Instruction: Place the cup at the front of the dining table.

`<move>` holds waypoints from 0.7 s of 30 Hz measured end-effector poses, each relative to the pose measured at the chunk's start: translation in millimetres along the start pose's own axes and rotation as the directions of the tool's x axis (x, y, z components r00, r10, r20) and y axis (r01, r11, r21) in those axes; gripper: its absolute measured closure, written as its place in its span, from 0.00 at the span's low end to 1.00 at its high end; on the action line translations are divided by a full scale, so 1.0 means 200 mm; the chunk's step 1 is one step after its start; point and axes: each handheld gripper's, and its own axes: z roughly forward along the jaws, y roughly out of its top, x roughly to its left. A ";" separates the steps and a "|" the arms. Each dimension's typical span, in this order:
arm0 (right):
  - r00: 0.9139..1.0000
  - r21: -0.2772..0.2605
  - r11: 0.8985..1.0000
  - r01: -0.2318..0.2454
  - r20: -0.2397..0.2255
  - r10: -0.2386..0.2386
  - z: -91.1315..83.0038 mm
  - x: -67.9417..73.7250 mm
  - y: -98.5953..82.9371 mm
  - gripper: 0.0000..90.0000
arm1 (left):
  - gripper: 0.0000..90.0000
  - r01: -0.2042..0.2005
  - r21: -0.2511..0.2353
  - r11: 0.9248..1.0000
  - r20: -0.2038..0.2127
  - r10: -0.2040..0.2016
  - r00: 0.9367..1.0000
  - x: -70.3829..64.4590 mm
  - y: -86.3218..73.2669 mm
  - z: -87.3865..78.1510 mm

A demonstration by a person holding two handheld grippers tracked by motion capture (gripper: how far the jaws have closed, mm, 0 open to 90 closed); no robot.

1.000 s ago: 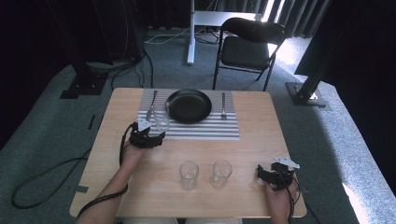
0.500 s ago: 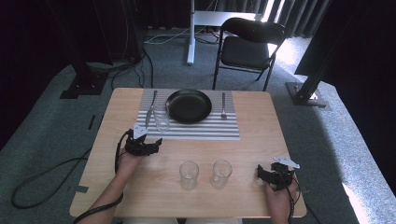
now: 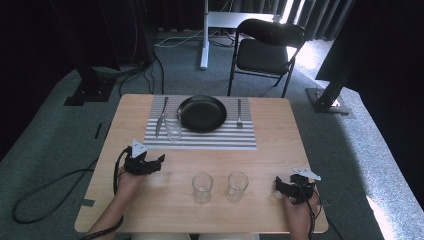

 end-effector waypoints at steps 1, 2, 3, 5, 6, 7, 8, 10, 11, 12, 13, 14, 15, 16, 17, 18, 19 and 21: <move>1.000 0.000 1.000 0.000 0.000 0.000 0.00 0.00 0.00 0.14 | 0.22 0.006 0.001 1.000 0.000 -0.006 1.000 0.00 -0.01 -0.01; 1.000 0.000 1.000 0.000 0.000 0.000 0.00 0.00 0.00 0.14 | 0.22 0.007 0.000 1.000 -0.006 -0.007 1.000 0.01 -0.02 -0.01; 1.000 0.000 1.000 0.000 0.000 0.000 0.00 0.00 0.00 0.14 | 0.22 0.013 -0.003 1.000 -0.011 -0.013 1.000 0.01 -0.03 -0.02; 1.000 0.000 1.000 0.000 0.000 0.000 0.00 0.00 0.00 0.14 | 0.22 0.032 -0.001 0.999 -0.009 -0.032 0.999 0.03 -0.05 -0.04; 1.000 0.000 1.000 0.000 0.000 0.000 0.00 0.00 0.00 0.14 | 0.22 0.038 -0.004 0.999 -0.009 -0.038 0.999 0.03 -0.06 -0.05; 1.000 0.000 1.000 0.000 0.000 0.000 0.00 0.00 0.00 0.14 | 0.22 0.041 -0.007 0.999 -0.007 -0.041 0.999 0.04 -0.07 -0.06; 1.000 -0.001 1.000 0.001 0.000 -0.001 0.00 0.00 0.00 0.14 | 0.22 0.038 -0.008 0.999 -0.012 -0.039 0.999 0.04 -0.08 -0.07; 1.000 0.000 1.000 0.000 0.000 0.000 0.00 0.00 0.00 0.14 | 0.22 0.033 -0.007 0.999 -0.023 -0.033 0.999 0.04 -0.09 -0.08; 1.000 -0.001 1.000 0.001 0.000 -0.001 0.00 0.00 0.00 0.14 | 0.22 0.036 -0.006 0.999 -0.025 -0.036 0.999 0.05 -0.10 -0.09; 1.000 0.000 1.000 0.000 0.000 0.000 0.00 0.00 0.00 0.14 | 0.22 0.039 -0.009 0.999 -0.027 -0.039 0.999 0.05 -0.11 -0.09; 1.000 0.000 1.000 0.001 0.000 -0.001 0.00 0.00 0.00 0.14 | 0.22 0.041 -0.009 0.999 -0.032 -0.042 0.999 0.05 -0.11 -0.10; 1.000 0.000 1.000 0.001 0.000 -0.001 0.00 0.00 0.00 0.14 | 0.22 0.043 -0.010 0.999 -0.033 -0.043 0.999 0.05 -0.12 -0.11; 1.000 -0.001 1.000 0.000 -0.001 0.000 0.00 0.00 0.00 0.14 | 0.22 0.043 -0.010 0.999 -0.036 -0.044 0.998 0.05 -0.13 -0.12; 1.000 -0.001 1.000 0.001 -0.001 -0.001 0.00 0.00 0.00 0.14 | 0.22 0.048 -0.007 0.999 -0.033 -0.049 0.998 0.06 -0.14 -0.13; 1.000 -0.001 1.000 0.000 -0.001 0.000 0.00 0.00 0.00 0.14 | 0.22 0.053 -0.010 0.999 -0.030 -0.054 0.998 0.06 -0.14 -0.13; 1.000 -0.001 1.000 0.001 0.000 -0.001 0.00 0.00 0.00 0.14 | 0.22 0.058 -0.013 0.998 -0.029 -0.058 0.998 0.06 -0.15 -0.15; 1.000 -0.001 1.000 0.001 0.000 -0.001 0.00 0.00 0.00 0.14 | 0.22 0.065 -0.018 0.998 -0.027 -0.065 0.998 0.06 -0.15 -0.15; 1.000 -0.001 1.000 0.001 0.000 -0.001 0.00 0.00 0.00 0.14 | 0.22 0.072 -0.021 0.997 -0.024 -0.072 0.997 0.06 -0.17 -0.17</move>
